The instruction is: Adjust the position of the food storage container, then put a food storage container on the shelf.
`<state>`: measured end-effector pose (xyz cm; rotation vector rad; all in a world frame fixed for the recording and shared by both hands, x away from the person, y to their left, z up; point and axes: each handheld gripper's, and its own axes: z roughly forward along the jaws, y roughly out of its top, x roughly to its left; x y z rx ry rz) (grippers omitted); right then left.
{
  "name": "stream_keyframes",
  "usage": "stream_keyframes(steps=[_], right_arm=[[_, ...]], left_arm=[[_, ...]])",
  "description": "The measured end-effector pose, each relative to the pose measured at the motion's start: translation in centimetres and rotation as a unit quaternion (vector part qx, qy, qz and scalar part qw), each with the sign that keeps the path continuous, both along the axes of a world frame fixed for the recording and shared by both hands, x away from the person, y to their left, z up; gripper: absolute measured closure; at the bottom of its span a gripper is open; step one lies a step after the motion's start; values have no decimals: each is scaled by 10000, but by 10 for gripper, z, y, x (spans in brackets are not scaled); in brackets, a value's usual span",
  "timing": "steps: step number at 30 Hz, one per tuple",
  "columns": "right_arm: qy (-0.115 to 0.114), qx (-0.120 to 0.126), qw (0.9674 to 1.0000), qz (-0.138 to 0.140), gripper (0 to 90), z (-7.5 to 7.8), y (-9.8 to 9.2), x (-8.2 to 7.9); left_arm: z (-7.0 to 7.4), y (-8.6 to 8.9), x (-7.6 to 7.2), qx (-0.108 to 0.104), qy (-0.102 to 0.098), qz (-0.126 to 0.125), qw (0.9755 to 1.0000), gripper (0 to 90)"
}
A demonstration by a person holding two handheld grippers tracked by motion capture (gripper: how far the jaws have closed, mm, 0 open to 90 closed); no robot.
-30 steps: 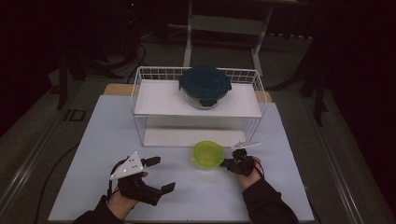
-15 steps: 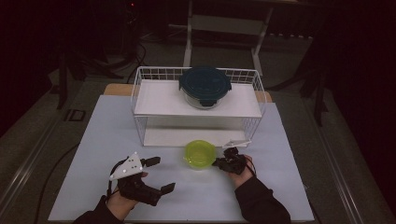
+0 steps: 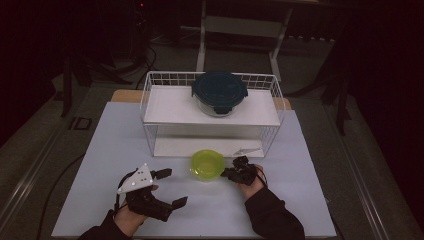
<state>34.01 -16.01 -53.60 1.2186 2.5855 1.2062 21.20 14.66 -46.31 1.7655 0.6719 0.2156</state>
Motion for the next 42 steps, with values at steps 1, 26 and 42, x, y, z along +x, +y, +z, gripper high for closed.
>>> stream_keyframes(steps=[1,26,42], right_arm=[[9,4,10000,5,900,0,0,0],[-417,56,9990,-117,541,47,-53,-31],[112,734,9965,-396,400,70,-53,-16]], left_arm=[[0,0,0,-3,-5,-1,10000,0],[5,-1,4,68,-151,182,9997,0],[8,6,49,-251,639,586,9959,0]])
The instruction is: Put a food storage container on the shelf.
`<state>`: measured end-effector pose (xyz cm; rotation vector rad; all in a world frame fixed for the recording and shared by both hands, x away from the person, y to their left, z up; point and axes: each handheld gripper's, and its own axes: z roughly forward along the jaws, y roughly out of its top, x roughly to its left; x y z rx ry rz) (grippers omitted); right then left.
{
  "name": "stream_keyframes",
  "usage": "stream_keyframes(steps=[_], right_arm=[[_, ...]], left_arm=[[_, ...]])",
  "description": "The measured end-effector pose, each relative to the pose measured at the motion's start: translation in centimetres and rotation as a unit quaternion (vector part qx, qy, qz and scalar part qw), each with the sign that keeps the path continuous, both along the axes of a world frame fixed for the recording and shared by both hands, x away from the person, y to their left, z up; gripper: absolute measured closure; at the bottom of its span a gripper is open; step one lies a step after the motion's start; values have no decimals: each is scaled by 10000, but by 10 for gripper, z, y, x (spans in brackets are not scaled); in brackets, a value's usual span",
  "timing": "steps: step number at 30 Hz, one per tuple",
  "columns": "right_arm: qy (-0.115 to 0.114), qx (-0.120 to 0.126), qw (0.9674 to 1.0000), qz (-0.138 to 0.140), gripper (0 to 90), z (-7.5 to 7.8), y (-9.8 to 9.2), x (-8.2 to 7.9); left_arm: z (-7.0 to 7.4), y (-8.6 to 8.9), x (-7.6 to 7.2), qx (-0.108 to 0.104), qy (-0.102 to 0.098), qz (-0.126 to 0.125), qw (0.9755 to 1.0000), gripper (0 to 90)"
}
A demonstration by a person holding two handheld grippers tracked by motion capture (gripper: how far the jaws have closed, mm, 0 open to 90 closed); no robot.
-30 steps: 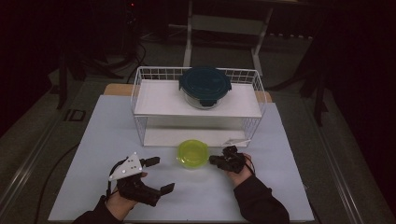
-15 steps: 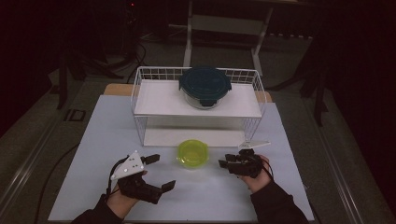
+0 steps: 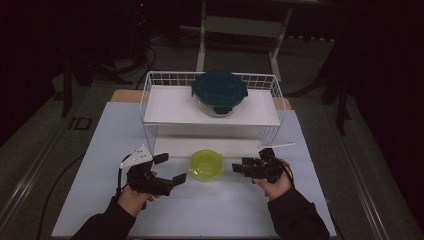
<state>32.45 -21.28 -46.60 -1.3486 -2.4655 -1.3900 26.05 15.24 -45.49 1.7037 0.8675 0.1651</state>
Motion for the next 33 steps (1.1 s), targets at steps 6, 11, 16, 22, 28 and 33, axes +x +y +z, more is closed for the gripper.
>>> stream_keyframes(steps=[6,11,16,22,28,33], right_arm=[[355,209,9991,-127,413,-4,4,15],[718,414,9963,-223,436,-10,11,24],[989,552,9931,-303,486,-17,15,30],[1318,769,9875,-392,533,-25,18,35],[1568,744,9840,-402,602,-35,25,37],[1695,835,9809,-450,670,-38,30,37]], left_arm=[[-7,-1,24,-126,985,-102,9950,0],[-19,-7,40,-114,1525,-68,9882,0],[-30,-9,52,-399,2141,126,9759,113],[-42,-10,62,-513,2681,328,9615,242],[-53,-16,70,-475,2973,414,9527,356],[-56,-20,74,-538,3054,390,9499,458]])
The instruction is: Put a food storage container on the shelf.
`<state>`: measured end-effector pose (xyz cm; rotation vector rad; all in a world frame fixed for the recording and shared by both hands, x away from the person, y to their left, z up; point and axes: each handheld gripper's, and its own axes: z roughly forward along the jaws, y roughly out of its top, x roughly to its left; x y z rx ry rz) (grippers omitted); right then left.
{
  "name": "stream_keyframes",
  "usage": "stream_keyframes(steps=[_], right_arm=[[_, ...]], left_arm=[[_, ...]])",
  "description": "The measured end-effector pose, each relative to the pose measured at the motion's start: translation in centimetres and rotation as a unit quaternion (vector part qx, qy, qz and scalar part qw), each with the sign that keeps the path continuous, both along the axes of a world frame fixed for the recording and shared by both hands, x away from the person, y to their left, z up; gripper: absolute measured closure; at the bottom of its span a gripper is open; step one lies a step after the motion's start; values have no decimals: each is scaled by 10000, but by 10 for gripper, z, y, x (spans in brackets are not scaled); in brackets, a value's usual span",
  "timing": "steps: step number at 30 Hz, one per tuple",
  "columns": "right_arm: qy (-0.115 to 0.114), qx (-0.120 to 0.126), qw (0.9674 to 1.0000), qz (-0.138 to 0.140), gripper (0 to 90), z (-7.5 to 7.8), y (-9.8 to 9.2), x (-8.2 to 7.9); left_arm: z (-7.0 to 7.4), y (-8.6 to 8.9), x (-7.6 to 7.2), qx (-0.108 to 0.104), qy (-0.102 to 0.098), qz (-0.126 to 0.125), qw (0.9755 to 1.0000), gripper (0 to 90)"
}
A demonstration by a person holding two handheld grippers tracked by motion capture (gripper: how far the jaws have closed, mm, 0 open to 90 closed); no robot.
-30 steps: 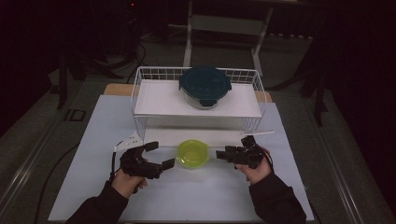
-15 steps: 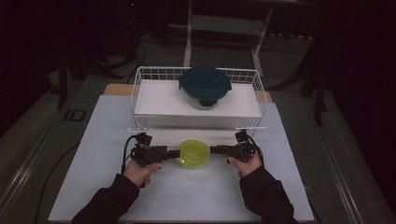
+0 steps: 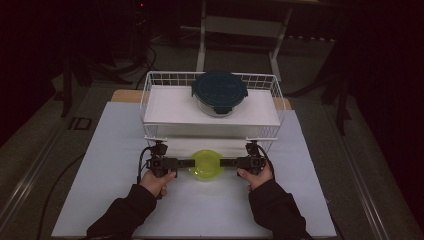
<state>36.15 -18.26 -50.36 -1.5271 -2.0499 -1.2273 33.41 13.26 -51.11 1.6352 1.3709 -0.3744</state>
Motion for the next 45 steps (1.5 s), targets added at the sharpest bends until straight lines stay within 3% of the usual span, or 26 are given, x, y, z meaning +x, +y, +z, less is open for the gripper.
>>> stream_keyframes(steps=[6,8,9,15,17,23,33,39,45], right_arm=[[92,82,9999,5,745,0,2,0],[97,61,9999,-10,749,1,3,0],[99,68,9999,-40,764,1,2,-2],[63,68,9999,-39,775,1,2,-5],[40,48,10000,-26,779,2,2,-7],[-9,-53,9999,115,786,5,1,-11],[65,-27,9995,298,814,8,-1,-19],[-43,-61,9993,368,817,15,-3,-25],[-184,-9,9988,465,819,27,-8,-34]], left_arm=[[-3,-4,2,-31,96,-119,9999,635],[-4,-4,2,12,99,-131,9999,657],[-6,-3,1,-38,98,-161,9998,723],[-4,-3,-2,-31,40,-189,9998,738],[-4,-3,-3,-94,102,-167,9998,752],[1,-6,-8,87,41,-238,9997,771],[5,-8,-15,136,57,-300,9994,803],[7,-8,-19,-59,63,-373,9993,804],[15,-9,-25,-137,-80,-467,9988,807]])
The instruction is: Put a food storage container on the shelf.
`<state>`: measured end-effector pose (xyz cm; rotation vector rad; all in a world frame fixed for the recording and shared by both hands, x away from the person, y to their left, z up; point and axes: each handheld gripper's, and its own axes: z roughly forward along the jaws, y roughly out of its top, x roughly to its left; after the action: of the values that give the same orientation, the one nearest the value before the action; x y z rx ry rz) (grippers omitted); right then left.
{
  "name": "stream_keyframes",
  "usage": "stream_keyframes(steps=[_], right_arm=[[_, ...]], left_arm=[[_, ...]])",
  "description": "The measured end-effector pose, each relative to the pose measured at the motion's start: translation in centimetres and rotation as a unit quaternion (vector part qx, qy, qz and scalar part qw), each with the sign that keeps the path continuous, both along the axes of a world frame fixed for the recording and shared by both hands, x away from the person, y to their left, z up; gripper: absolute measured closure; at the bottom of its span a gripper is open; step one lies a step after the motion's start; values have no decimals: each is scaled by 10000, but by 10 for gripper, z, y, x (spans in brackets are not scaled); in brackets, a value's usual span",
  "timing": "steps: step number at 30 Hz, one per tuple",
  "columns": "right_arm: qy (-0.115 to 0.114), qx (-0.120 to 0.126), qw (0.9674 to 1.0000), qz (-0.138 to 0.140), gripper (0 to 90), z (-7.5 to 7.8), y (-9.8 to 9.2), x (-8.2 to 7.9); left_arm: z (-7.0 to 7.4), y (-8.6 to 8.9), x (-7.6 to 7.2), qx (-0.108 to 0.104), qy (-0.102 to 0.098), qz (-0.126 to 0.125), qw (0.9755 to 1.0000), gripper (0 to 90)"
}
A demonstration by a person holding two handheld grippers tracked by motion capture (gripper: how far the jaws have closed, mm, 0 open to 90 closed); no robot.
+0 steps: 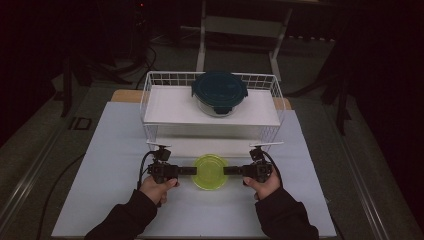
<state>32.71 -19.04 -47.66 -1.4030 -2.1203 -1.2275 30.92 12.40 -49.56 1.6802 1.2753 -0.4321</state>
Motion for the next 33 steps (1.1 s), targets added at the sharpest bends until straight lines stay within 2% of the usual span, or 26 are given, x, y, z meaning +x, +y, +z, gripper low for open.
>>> stream_keyframes(steps=[4,12,14,15,16,24,33], right_arm=[[-71,19,10000,64,819,7,0,-6],[-220,14,9997,99,820,23,2,-14],[-294,45,9995,110,821,33,2,-19],[-294,45,9995,110,821,33,2,-19],[-373,73,9992,138,821,40,1,-22],[-529,119,9984,152,821,63,2,-31],[-763,198,9968,139,821,89,3,-35]], left_arm=[[8,1,-5,16,-163,-119,9998,807],[25,4,-13,7,-398,-168,9991,807],[31,5,-16,-20,-451,-193,9988,808],[34,5,-17,-43,-489,-192,9986,808],[41,6,-20,-55,-557,-195,9982,808],[64,8,-30,-83,-772,-193,9968,808],[93,10,-31,-112,-995,-198,9948,808]])
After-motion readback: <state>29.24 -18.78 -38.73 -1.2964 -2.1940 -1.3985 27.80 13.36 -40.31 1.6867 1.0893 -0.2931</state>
